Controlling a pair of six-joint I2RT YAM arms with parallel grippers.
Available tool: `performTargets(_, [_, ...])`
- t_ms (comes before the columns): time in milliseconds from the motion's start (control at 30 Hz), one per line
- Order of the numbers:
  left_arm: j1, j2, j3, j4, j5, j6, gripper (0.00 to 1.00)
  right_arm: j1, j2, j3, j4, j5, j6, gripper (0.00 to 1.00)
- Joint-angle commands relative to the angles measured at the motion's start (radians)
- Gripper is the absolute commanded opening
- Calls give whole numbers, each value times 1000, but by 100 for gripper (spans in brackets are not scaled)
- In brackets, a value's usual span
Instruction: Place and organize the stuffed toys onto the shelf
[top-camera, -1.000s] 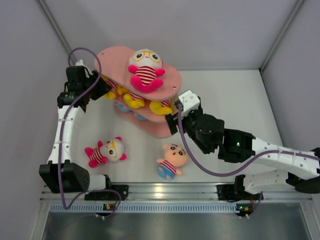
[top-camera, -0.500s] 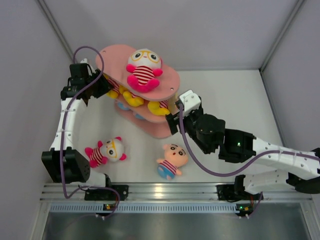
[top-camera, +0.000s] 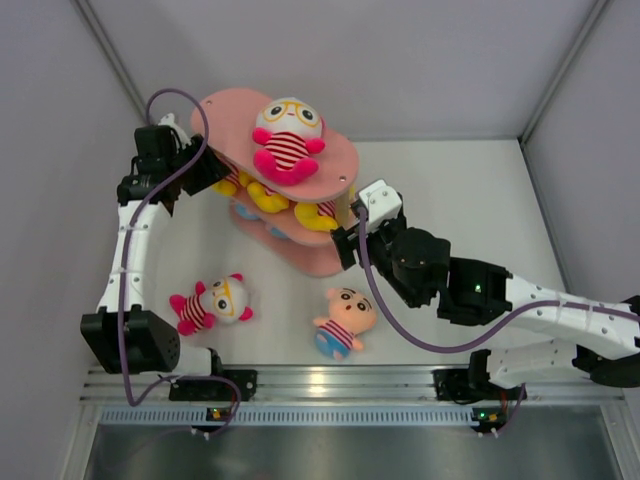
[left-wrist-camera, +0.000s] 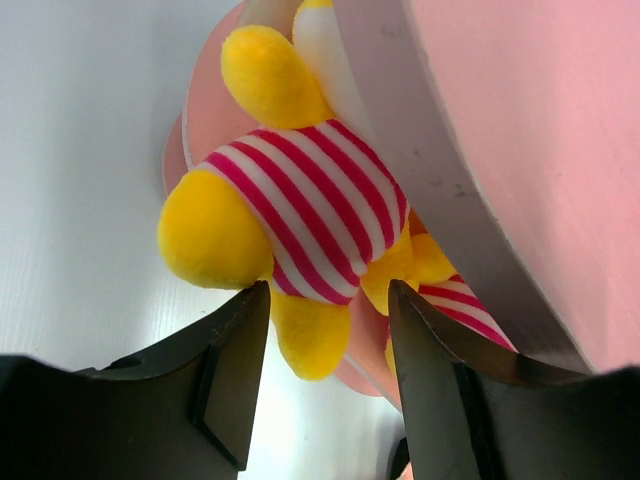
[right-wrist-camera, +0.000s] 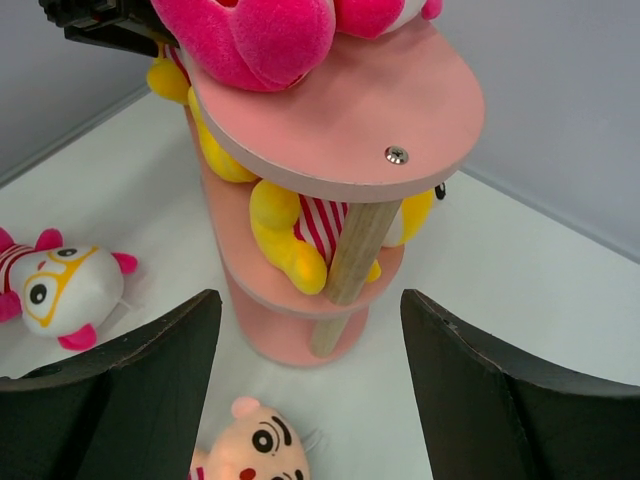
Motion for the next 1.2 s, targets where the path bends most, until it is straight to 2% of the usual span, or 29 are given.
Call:
performTargets(0, [-10, -29, 34, 69, 13, 29, 57, -8, -25, 40, -2, -9, 14, 73])
performTargets(200, [-10, -44, 20, 69, 22, 31, 57, -8, -36, 37, -22, -9, 14, 73])
performTargets(400, [-12, -119, 28, 65, -27, 113, 59, -8, -40, 32, -45, -24, 43, 73])
performTargets(600, [-12, -193, 7, 65, 3, 176, 61, -8, -19, -1, -74, -88, 30, 72])
performTargets(767, [-12, -245, -45, 43, 74, 236, 61, -20, -66, -115, 36, -205, 31, 71])
performTargets(867, [-12, -271, -72, 8, 109, 279, 60, -78, -94, -197, 126, -314, 31, 68])
performTargets(1000, [-12, -305, -84, -78, 120, 405, 62, -129, -155, -303, 237, -444, 31, 67])
performTargets(1067, [-12, -322, -90, -121, 88, 439, 63, -138, -158, -310, 204, -449, 33, 67])
performTargets(1100, [-12, -343, -102, -153, 62, 501, 64, -147, -152, -308, 173, -441, 43, 67])
performTargets(1167, [-12, -383, -143, -170, -56, 543, 65, -166, -145, -311, 61, -437, 97, 67])
